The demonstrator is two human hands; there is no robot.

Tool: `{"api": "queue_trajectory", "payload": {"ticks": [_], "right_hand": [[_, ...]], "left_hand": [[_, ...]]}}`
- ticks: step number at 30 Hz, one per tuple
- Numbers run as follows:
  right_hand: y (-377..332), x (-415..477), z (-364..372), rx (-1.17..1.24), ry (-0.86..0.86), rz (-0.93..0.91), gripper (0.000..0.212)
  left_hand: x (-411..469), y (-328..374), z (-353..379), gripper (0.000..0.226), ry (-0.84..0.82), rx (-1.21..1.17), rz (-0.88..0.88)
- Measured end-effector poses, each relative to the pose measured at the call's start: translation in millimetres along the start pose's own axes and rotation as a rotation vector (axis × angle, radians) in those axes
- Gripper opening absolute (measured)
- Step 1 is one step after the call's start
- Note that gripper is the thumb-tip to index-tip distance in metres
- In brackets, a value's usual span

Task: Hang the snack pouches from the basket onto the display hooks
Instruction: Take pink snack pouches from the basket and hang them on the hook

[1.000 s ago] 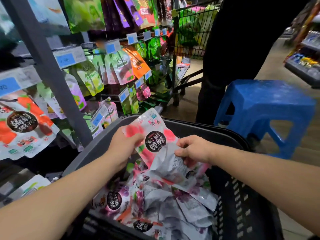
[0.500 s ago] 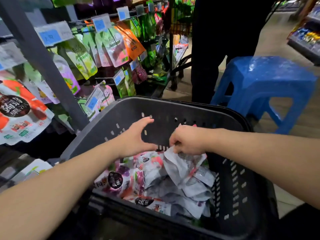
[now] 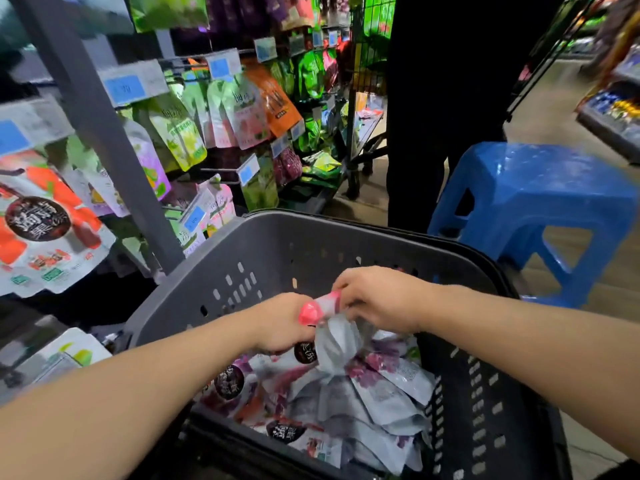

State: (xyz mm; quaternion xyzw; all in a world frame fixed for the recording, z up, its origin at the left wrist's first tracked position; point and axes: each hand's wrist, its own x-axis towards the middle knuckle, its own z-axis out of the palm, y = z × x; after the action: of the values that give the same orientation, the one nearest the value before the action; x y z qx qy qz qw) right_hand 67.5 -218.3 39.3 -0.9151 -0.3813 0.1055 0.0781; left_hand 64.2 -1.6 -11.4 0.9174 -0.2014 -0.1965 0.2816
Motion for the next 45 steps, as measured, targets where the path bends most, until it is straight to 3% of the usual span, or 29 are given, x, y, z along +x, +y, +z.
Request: {"api": "queue_trajectory", "payload": {"ticks": [4, 6, 7, 9, 11, 14, 16, 19, 22, 28, 31, 33, 35, 36, 38, 39, 41, 43, 45], "right_hand": [[13, -1, -13, 0.006, 0.309, 0.012, 0.013], [13, 1, -16, 0.027, 0.505, -0.049, 0.012], [12, 2, -16, 0.052, 0.591, -0.086, 0.012], [4, 3, -18, 0.088, 0.698, -0.165, 0.014], [-5, 3, -20, 0.124, 0.733, -0.225, 0.016], [-14, 4, -19, 0.18, 0.755, -0.292, 0.016], [-16, 5, -17, 0.217, 0.753, -0.317, 0.015], [-12, 5, -6, 0.227, 0.711, -0.317, 0.016], [1, 1, 6, 0.197, 0.62, -0.265, 0.019], [20, -3, 20, 0.097, 0.454, -0.182, 0.026], [20, -3, 24, 0.011, 0.474, -0.181, 0.037], [13, -4, 20, 0.066, 0.517, -0.066, 0.046], [7, -2, 15, 0.312, 0.528, 0.203, 0.041], [6, 1, 13, 0.533, 0.454, 0.374, 0.048], [7, 8, 14, 1.015, 0.235, 0.625, 0.091], [9, 12, 16, 1.172, 0.152, 0.653, 0.101], [6, 15, 20, 1.261, 0.063, 0.613, 0.074], [1, 20, 24, 1.251, 0.114, 0.592, 0.037], [-2, 26, 28, 1.234, 0.215, 0.597, 0.024]], "left_hand": [[7, -27, -6, 0.034, 0.197, -0.355, -0.272], [9, -31, -10, 0.027, 0.293, -0.573, -0.409], [9, -31, -13, 0.031, 0.319, -0.667, -0.462], [6, -28, -18, 0.06, 0.306, -0.875, -0.547], [1, -25, -22, 0.076, 0.183, -1.159, -0.545], [6, -40, -11, 0.108, 0.185, -1.497, -0.576], [-3, -20, -14, 0.091, 0.152, -1.585, -0.587], [-7, -6, -20, 0.086, 0.089, -1.656, -0.404], [-11, -5, -31, 0.079, 0.101, -1.663, -0.313], [-9, -3, -26, 0.06, 0.142, -1.448, -0.232], [-6, -2, -21, 0.046, 0.336, -1.257, -0.256], [-2, -6, -21, 0.038, 0.432, -1.062, -0.23], [-1, -7, -20, 0.027, 0.472, -0.936, -0.204], [0, -7, -20, 0.022, 0.494, -0.903, -0.189], [0, -3, -21, 0.016, 0.534, -0.838, -0.161], [0, -1, -22, 0.015, 0.538, -0.811, -0.15], [-1, 3, -24, 0.018, 0.519, -0.79, -0.158], [-1, 4, -26, 0.024, 0.463, -0.826, -0.184], [-1, 3, -27, 0.032, 0.394, -0.893, -0.211]]}}
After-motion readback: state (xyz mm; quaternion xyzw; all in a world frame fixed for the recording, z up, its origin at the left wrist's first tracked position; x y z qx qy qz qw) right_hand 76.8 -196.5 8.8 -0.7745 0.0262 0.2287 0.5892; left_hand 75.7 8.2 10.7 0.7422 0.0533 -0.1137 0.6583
